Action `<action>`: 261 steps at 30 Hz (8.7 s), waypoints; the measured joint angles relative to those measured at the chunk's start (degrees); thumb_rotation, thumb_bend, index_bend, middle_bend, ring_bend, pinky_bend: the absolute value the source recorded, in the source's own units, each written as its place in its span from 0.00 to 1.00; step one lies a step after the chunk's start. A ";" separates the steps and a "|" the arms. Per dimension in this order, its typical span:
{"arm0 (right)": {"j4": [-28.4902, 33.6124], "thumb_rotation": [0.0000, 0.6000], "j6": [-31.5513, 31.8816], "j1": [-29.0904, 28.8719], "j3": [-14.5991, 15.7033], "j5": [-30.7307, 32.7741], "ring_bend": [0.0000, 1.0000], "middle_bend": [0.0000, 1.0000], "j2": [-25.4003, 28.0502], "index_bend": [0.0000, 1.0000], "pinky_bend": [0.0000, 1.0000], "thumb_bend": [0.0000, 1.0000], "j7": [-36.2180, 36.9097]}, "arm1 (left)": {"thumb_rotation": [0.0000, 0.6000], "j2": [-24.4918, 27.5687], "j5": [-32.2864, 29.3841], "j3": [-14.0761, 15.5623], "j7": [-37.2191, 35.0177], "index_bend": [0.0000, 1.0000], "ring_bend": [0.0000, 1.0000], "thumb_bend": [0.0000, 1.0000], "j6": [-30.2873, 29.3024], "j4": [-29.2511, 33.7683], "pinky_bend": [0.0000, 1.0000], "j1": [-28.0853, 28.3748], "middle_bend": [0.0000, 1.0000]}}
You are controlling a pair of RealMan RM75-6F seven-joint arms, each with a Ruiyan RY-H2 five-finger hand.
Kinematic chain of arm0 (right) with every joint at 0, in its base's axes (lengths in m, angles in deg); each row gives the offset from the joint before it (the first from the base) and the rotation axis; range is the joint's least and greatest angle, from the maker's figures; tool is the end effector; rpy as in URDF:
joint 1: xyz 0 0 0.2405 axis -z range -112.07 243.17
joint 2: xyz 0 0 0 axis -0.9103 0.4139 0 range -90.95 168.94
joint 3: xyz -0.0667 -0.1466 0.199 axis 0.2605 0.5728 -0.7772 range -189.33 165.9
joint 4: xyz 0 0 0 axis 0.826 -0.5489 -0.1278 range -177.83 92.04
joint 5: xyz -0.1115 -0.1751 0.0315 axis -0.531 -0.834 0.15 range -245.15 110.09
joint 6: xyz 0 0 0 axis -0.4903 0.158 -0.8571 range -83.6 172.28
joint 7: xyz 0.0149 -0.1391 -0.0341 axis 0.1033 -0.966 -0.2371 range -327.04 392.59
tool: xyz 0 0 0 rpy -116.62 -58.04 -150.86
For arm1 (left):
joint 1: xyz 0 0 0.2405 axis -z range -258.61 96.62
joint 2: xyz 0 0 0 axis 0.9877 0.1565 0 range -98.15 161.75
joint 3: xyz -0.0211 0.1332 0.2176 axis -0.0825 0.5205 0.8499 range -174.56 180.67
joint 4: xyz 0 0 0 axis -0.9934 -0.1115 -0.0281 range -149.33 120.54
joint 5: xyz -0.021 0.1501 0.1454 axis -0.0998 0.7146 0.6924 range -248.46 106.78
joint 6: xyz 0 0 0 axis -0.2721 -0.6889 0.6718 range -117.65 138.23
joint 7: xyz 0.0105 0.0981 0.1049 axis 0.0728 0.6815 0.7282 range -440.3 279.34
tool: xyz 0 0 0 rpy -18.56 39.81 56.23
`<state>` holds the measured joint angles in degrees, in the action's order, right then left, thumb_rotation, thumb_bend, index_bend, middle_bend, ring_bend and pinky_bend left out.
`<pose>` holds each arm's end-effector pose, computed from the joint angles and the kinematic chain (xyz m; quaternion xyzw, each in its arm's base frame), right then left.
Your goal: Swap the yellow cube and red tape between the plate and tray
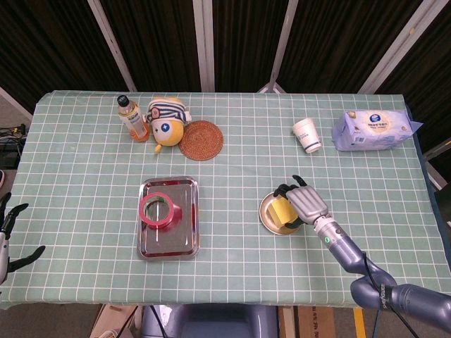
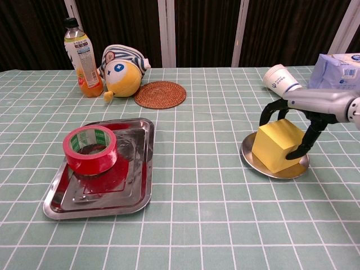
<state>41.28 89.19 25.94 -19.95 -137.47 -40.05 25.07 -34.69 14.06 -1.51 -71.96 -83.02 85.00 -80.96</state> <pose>-0.1980 -0.3434 0.0170 0.7644 -0.4126 0.3118 0.3851 -0.2914 0.1589 0.1612 -0.5343 -0.3735 -0.4092 0.6385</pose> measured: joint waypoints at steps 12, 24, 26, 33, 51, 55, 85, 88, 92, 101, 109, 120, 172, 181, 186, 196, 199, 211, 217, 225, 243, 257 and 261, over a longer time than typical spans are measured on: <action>0.43 1.00 3.01 -0.39 -0.51 -0.52 0.40 0.39 -0.65 0.51 0.06 0.12 -0.77 | 1.00 0.06 -0.21 -0.14 -0.06 0.21 0.00 0.00 0.04 0.05 0.11 -0.05 0.00; 3.53 1.00 3.12 -5.24 -5.77 5.42 0.40 0.39 -1.91 0.52 0.06 0.13 -4.43 | 1.00 0.35 -0.86 -0.42 -1.07 0.22 0.00 0.00 0.83 -0.10 0.11 0.21 0.00; 2.58 1.00 2.82 -6.66 -6.59 7.50 0.40 0.39 -4.00 0.52 0.06 0.13 -5.59 | 1.00 0.37 -0.93 -0.43 -1.11 0.22 0.00 0.00 1.13 -0.21 0.11 0.33 0.00; -4.26 1.00 2.17 -11.43 -8.56 13.84 0.36 0.36 -11.74 0.41 0.06 0.13 -9.39 | 1.00 0.76 -1.86 -0.63 -2.11 0.22 0.00 0.00 2.40 -0.56 0.11 0.80 0.00; -5.26 1.00 7.76 -15.19 -6.80 26.92 0.00 0.00 -15.97 0.00 0.00 0.02 -24.70 | 1.00 0.58 -2.16 -1.21 -3.07 0.23 0.00 0.00 2.30 -1.75 0.11 1.15 0.00; 3.88 1.00 12.47 -12.49 -5.54 25.99 0.00 0.00 -9.93 0.00 0.00 0.02 -25.88 | 1.00 0.61 -1.19 -0.84 -3.07 0.22 0.00 0.00 2.52 -1.93 0.11 1.35 0.00; 17.18 1.00 41.09 28.21 13.55 -7.28 0.00 0.00 13.78 0.00 0.00 0.02 4.78 | 1.00 6.43 -9.47 -3.42 -2.94 0.14 0.00 0.00 42.10 9.38 0.00 27.17 0.00; 18.10 1.00 41.09 29.03 12.46 -6.40 0.00 0.00 13.59 0.00 0.00 0.02 3.39 | 1.00 5.27 -14.67 -4.68 -0.76 0.14 0.00 0.00 45.82 9.98 0.00 31.19 0.00; 18.32 1.00 40.44 29.46 11.86 -6.24 0.00 0.00 13.54 0.00 0.00 0.02 2.82 | 1.00 2.05 -20.70 -5.37 3.24 0.14 0.00 0.00 48.13 9.53 0.00 35.33 0.00; 18.17 1.00 38.13 30.06 10.34 -4.51 0.00 0.00 13.63 0.00 0.00 0.02 2.58 | 1.00 -7.24 -23.29 -4.52 8.70 0.14 0.00 0.00 44.29 3.97 0.00 38.14 0.00; 18.24 1.00 36.21 30.33 9.65 -4.21 0.00 0.00 14.36 0.00 0.00 0.02 2.84 | 1.00 -11.06 -23.99 -3.05 9.53 0.10 0.00 0.00 44.42 -1.16 0.00 39.67 0.00; 18.20 1.00 34.71 30.70 8.58 -4.14 0.00 0.00 14.37 0.00 0.00 0.02 2.56 | 1.00 -14.46 -23.80 -1.59 9.32 0.10 0.00 0.00 45.13 -6.31 0.02 40.95 0.00; 17.89 1.00 32.70 32.56 6.13 -6.33 0.00 0.00 15.15 0.00 0.00 0.02 6.10 | 1.00 -26.37 -10.12 -4.15 1.84 0.31 0.29 0.42 36.39 -6.87 0.36 42.45 0.31; 17.65 1.00 33.22 33.18 5.63 -6.27 0.00 0.00 15.47 0.00 0.00 0.02 6.84 | 1.00 -37.43 -15.39 -6.89 3.03 0.25 0.07 0.17 41.11 -16.72 0.28 47.16 0.10; 17.42 1.00 33.02 33.27 5.46 -6.14 0.00 0.00 15.53 0.00 0.00 0.02 6.97 | 1.00 -40.61 -16.81 -7.26 5.06 0.21 0.00 0.01 42.93 -19.93 0.19 49.26 0.02; 17.81 1.00 33.57 33.76 5.34 -6.65 0.00 0.00 15.65 0.00 0.00 0.02 6.95 | 1.00 -38.13 -16.74 -6.48 7.47 0.20 0.00 0.00 42.10 -13.91 0.18 49.06 0.00; 17.95 1.00 33.75 33.92 5.27 -6.60 0.00 0.00 15.68 0.00 0.00 0.02 6.83 | 1.00 -35.23 -17.34 -6.14 9.92 0.20 0.00 0.00 41.12 -9.71 0.18 48.44 0.00; 17.47 1.00 32.84 33.85 4.45 -4.19 0.00 0.00 15.30 0.00 0.00 0.02 5.92 | 1.00 -32.64 -16.35 -10.98 8.00 0.20 0.00 0.00 38.21 -9.00 0.09 49.81 0.00; 16.99 1.00 32.20 33.58 3.68 -2.25 0.00 0.00 14.78 0.00 0.00 0.02 5.24 | 1.00 -33.67 -18.12 -14.09 7.56 0.20 0.00 0.00 42.50 -15.91 0.02 54.17 0.00; 16.38 1.00 31.18 33.19 2.87 0.24 0.00 0.00 14.15 0.00 0.00 0.02 4.19 | 1.00 -37.50 -19.87 -15.76 3.74 0.19 0.00 0.00 47.05 -25.83 0.00 58.36 0.00; 16.00 1.00 30.51 33.20 2.22 0.91 0.00 0.00 14.24 0.00 0.00 0.02 5.42 | 1.00 -50.05 -17.75 -14.98 -6.74 0.18 0.00 0.00 52.22 -48.61 0.00 65.01 0.00; 16.29 1.00 31.24 33.81 2.04 0.38 0.00 0.00 14.32 0.00 0.00 0.02 6.88 | 1.00 -55.37 -10.69 -13.01 -11.75 0.37 0.37 0.54 45.81 -57.05 0.53 66.62 0.36; 16.51 1.00 30.99 33.83 2.17 0.39 0.00 0.00 14.37 0.00 0.00 0.02 6.85 | 1.00 -54.89 -10.01 -12.97 -10.73 0.39 0.41 0.57 43.48 -56.47 0.56 66.33 0.40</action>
<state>57.78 120.18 59.78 -17.78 -137.07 -25.68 31.92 -89.58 4.05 -14.48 -82.69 -39.54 28.53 -14.63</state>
